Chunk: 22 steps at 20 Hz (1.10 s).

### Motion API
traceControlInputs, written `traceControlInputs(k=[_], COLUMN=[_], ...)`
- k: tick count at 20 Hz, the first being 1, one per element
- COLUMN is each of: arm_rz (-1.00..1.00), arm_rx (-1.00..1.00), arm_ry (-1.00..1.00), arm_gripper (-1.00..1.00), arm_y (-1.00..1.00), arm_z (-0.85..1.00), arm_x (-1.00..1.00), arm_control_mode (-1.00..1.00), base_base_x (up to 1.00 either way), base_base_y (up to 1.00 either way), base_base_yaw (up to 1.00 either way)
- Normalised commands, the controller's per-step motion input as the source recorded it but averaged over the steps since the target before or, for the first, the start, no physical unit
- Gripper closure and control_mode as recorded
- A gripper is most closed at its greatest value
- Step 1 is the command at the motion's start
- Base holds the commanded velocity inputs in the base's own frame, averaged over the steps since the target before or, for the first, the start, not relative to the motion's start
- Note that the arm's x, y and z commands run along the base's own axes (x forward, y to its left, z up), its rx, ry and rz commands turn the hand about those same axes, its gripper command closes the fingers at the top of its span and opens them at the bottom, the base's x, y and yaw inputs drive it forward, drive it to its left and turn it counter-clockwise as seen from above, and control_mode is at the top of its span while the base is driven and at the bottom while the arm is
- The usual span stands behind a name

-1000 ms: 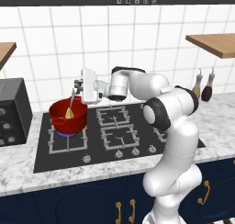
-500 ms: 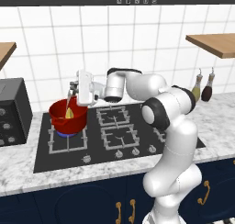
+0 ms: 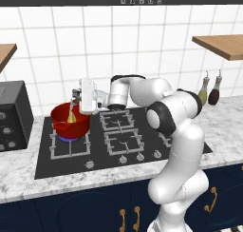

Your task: Put the mushroom and lemon wedge in the pot. Retrieve the spatula and lightly stir the vegetables in the pot.

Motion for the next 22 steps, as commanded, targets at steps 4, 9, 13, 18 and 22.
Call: traceControlInputs(k=[4, 9, 13, 18, 22], arm_rz=[0.0, 0.0, 0.0, 0.0, 0.0], arm_rx=[-0.01, -0.01, 0.0, 0.0, 0.0], arm_ry=[0.09, 0.16, 0.15, 0.16, 0.1], arm_gripper=[1.0, 1.0, 1.0, 1.0, 1.0], arm_y=[0.18, 0.0, 0.0, 0.0, 0.0], arm_z=[-0.19, -0.25, -0.15, 0.0, -0.01], arm_x=[0.0, 0.0, 0.07, 0.21, 0.22], arm_control_mode=[-1.0, -1.0, -1.0, -1.0, -1.0], base_base_x=[0.0, 0.0, 0.0, 0.0, 0.0], base_base_y=[0.0, 0.0, 0.0, 0.0, 0.0], base_base_yaw=[0.0, 0.0, 0.0, 0.0, 0.0])
